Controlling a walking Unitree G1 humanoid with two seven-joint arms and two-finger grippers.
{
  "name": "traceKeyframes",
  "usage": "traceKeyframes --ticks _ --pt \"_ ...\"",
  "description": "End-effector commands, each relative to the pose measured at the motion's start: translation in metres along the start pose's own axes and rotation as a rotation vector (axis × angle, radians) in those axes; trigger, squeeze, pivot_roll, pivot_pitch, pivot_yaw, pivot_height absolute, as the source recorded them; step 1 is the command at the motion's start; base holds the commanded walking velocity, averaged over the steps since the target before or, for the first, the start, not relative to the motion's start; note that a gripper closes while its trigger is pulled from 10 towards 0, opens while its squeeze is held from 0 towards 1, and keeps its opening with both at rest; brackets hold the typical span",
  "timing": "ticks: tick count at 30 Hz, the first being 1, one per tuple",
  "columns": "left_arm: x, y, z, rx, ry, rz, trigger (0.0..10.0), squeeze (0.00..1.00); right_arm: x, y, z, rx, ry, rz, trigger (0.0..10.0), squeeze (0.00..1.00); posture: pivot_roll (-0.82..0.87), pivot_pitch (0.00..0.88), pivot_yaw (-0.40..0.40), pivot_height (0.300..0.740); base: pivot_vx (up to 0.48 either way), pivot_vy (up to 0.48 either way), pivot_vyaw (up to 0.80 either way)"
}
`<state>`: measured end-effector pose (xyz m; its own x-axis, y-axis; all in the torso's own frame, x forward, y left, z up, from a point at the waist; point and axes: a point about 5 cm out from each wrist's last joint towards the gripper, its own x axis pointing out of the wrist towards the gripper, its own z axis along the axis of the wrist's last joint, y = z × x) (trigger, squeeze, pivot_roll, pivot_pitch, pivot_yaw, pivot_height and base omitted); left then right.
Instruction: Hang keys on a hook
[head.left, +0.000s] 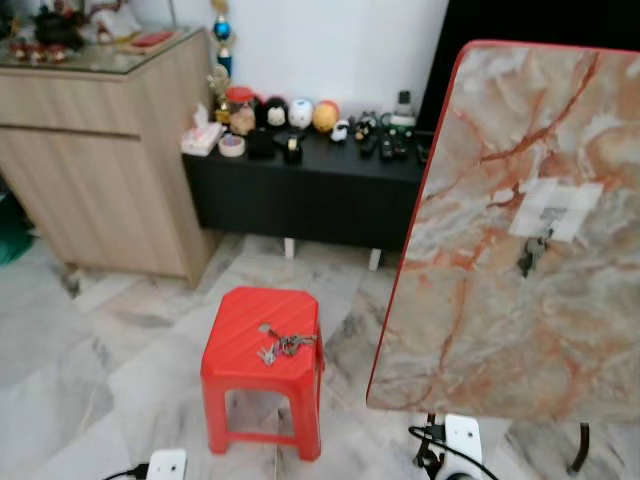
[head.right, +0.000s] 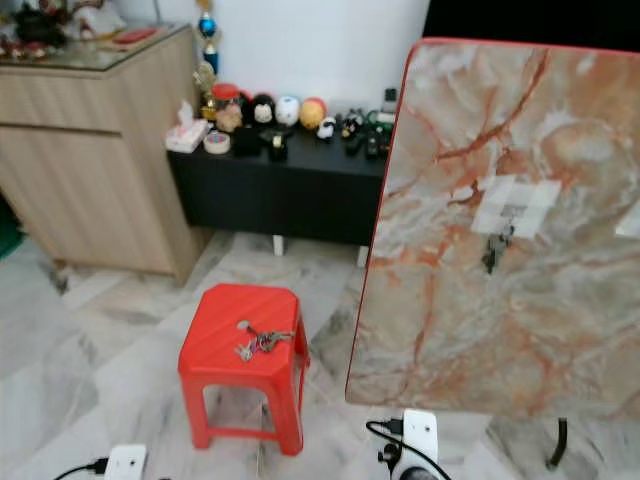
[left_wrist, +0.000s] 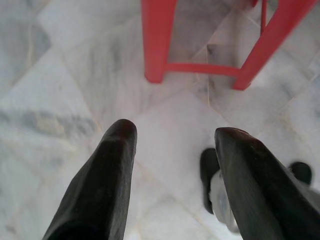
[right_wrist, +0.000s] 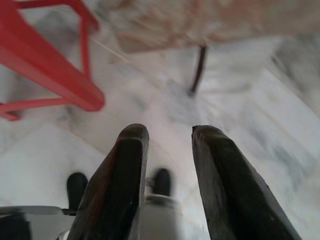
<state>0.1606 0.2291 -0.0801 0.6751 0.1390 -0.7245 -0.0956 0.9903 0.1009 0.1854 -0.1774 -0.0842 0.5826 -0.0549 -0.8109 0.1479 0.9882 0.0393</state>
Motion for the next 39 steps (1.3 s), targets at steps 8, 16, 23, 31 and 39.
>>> traceKeyframes --ticks 8,16,23,31,39 --pt "0.0004 -0.0075 -0.0018 -0.008 0.012 -0.016 10.0 0.00 0.0005 -0.0026 0.0025 -0.017 0.005 -0.016 10.0 0.00 0.07 0.000 -0.061 0.740 0.000 0.480 0.00" --pt "0.0006 -0.0077 -0.0008 -0.010 0.007 -0.012 10.0 0.00 0.0005 -0.0024 0.0030 -0.023 0.003 -0.011 10.0 0.00 0.08 0.000 -0.063 0.740 0.000 0.409 0.00" --pt "0.0004 -0.0063 -0.0007 -0.006 0.003 -0.009 10.0 0.00 0.0005 -0.0022 0.0026 -0.024 0.006 -0.011 10.0 0.00 0.08 0.000 -0.062 0.740 0.000 0.237 0.00" --pt "0.0007 -0.0068 -0.0003 -0.004 0.004 -0.012 10.0 0.00 0.0006 -0.0020 0.0030 -0.024 0.006 -0.009 10.0 0.00 0.08 0.000 -0.062 0.740 0.000 0.000 0.00" --pt "0.0008 -0.0074 0.0001 -0.009 0.000 -0.013 10.0 0.00 0.0004 0.0015 0.0016 -0.057 0.006 0.019 10.0 0.00 0.08 0.000 -0.064 0.740 0.000 0.000 0.06"
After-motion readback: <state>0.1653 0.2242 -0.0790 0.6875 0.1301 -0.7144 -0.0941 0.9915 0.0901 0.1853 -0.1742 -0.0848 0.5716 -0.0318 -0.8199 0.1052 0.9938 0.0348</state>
